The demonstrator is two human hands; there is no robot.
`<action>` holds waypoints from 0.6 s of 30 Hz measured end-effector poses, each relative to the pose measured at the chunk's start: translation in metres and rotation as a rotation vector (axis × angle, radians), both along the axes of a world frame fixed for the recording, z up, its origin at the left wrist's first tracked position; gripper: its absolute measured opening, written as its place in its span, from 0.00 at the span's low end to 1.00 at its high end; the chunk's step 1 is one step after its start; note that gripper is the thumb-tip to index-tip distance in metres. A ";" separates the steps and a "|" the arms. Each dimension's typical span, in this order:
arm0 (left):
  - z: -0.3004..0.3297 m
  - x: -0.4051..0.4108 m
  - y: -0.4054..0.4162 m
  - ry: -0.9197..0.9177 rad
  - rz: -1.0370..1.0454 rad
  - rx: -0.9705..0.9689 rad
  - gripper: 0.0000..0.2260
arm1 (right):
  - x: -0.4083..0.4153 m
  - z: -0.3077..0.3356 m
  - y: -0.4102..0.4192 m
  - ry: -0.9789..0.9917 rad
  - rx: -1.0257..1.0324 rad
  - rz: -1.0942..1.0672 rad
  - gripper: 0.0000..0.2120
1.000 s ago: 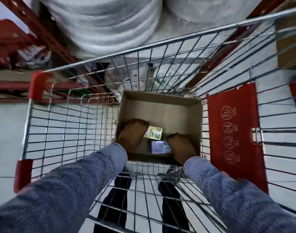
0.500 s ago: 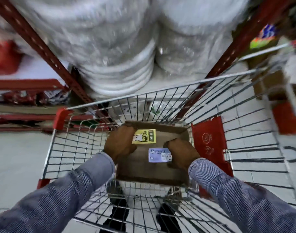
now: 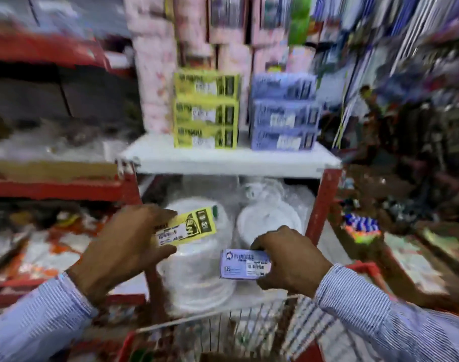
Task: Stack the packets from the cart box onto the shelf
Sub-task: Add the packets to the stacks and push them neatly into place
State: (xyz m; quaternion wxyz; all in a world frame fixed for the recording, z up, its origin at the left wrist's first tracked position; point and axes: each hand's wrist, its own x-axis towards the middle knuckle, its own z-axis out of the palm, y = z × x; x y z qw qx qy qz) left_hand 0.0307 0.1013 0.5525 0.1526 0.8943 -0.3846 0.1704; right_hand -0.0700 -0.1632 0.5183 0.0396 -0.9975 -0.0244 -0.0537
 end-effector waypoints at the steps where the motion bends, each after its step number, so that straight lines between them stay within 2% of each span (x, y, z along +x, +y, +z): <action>1: 0.014 0.002 0.002 -0.018 0.001 -0.011 0.21 | 0.000 0.017 0.001 -0.026 -0.011 0.002 0.20; 8: 0.108 0.020 0.006 -0.232 0.026 -0.093 0.26 | 0.005 0.131 -0.014 -0.293 -0.072 -0.052 0.24; 13: 0.144 0.046 -0.013 -0.264 -0.013 -0.176 0.29 | 0.019 0.185 -0.034 -0.448 -0.129 -0.142 0.19; 18: 0.167 0.077 -0.045 -0.327 -0.061 -0.213 0.28 | 0.044 0.215 -0.056 -0.566 -0.167 -0.230 0.19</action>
